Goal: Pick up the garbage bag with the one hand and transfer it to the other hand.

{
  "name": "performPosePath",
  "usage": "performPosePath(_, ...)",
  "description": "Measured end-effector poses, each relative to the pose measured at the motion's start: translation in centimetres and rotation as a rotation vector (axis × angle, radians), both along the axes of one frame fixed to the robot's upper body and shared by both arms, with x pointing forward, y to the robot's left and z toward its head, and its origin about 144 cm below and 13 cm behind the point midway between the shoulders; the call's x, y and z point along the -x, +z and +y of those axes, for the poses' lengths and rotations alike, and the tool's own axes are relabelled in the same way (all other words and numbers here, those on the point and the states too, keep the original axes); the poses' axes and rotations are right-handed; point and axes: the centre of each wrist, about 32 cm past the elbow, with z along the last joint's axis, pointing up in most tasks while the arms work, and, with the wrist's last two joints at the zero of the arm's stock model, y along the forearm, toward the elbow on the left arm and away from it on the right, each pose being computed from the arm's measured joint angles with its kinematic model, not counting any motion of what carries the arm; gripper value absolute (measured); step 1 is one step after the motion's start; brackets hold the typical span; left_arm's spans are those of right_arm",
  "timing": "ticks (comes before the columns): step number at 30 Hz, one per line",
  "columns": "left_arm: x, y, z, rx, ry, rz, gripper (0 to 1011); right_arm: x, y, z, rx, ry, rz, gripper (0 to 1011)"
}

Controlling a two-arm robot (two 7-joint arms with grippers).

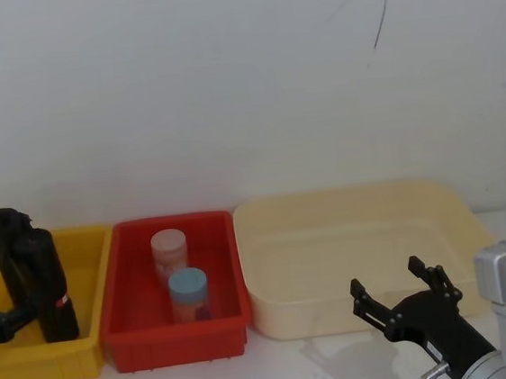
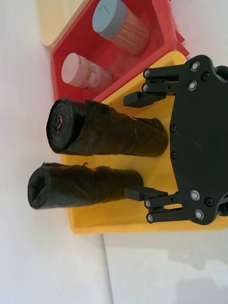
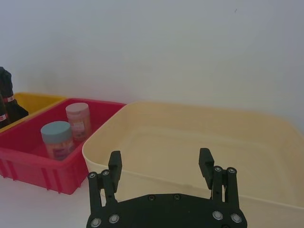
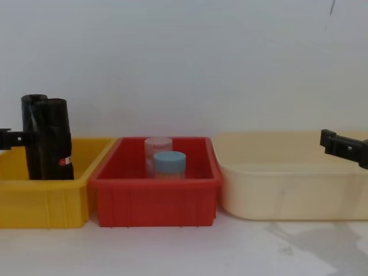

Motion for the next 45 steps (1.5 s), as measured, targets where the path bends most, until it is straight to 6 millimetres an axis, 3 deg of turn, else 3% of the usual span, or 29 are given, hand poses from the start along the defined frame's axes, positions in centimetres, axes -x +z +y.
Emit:
performPosePath(40,-5.7,0.3,-2.1,-0.103,-0.111,-0.022,1002,0.0,0.0,0.0,0.000,0.000,0.000,1001)
performPosePath(45,-6.0,0.3,-2.2,-0.110,-0.115,-0.023,930,0.0,0.0,0.0,0.000,0.000,0.000,1001)
